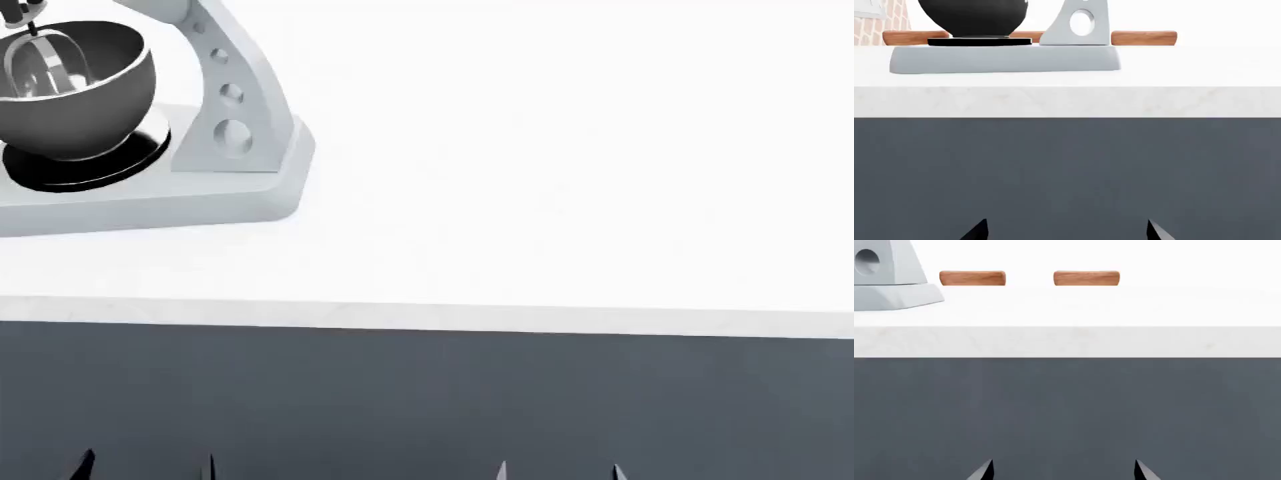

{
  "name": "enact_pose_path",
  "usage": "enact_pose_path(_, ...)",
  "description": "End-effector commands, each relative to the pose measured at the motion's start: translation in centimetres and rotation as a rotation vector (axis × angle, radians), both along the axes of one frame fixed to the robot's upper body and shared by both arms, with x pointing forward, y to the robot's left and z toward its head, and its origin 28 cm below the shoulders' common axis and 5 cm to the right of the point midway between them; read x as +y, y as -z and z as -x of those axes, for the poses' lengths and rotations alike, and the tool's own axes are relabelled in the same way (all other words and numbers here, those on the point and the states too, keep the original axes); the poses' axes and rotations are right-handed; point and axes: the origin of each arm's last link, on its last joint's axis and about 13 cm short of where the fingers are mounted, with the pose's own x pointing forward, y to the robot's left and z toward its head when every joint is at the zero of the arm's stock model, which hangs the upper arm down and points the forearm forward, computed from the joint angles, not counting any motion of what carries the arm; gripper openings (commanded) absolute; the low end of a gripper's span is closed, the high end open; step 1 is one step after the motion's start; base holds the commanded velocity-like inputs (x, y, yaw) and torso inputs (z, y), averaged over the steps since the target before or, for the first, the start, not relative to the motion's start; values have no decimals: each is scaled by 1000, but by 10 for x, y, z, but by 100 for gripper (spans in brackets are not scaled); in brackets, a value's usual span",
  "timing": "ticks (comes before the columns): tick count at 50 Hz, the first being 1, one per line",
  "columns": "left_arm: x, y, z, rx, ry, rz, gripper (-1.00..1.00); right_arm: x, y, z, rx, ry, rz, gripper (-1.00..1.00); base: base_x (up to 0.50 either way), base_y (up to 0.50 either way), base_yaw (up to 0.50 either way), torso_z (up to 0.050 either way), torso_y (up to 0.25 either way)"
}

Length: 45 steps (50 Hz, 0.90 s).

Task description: Open the stand mixer head.

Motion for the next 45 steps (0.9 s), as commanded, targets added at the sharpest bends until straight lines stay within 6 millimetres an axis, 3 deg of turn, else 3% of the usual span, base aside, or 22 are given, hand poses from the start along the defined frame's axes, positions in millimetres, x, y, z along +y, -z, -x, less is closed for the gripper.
enact_pose_path(1, 0, 0, 0, -14, -11, 5, 100, 0, 0, 0, -4, -9, 12, 100, 0, 0, 0, 0, 0)
enact_pose_path(15, 3, -2, 0, 5, -80, 70, 100, 2, 1, 1, -10, -18, 32, 100, 0, 0, 0, 0, 0)
enact_pose_path(16, 3, -4, 0, -27, -26, 18, 100, 1, 0, 0, -5, -24, 32, 100, 0, 0, 0, 0, 0)
enact_pose_path(17, 3, -5, 2, -36, 3, 73, 100, 1, 1, 1, -2, -38, 32, 100, 0, 0, 0, 0, 0)
enact_pose_path(18, 2, -3, 2, -30, -14, 2, 100, 2, 1, 1, -1, -35, 40, 100, 0, 0, 0, 0, 0)
enact_pose_path(23, 3, -5, 2, -51, 12, 47, 100, 2, 2, 2, 7, -69, 75, 100, 0, 0, 0, 0, 0)
enact_pose_path(24, 3, -6, 2, -52, 5, 41, 100, 4, 2, 2, -12, -96, -7, 100, 0, 0, 0, 0, 0)
enact_pose_path(26, 3, -5, 1, -48, 10, 30, 100, 2, -4, 2, -60, -55, 109, 100, 0, 0, 0, 0, 0)
enact_pose_path(27, 3, -3, 1, -37, 11, 23, 100, 2, -2, 1, -66, -4, 83, 100, 0, 0, 0, 0, 0)
enact_pose_path(45, 4, -5, 2, -39, 14, 27, 100, -2, 0, -2, -32, 4, 112, 100, 0, 500, 0, 0, 0)
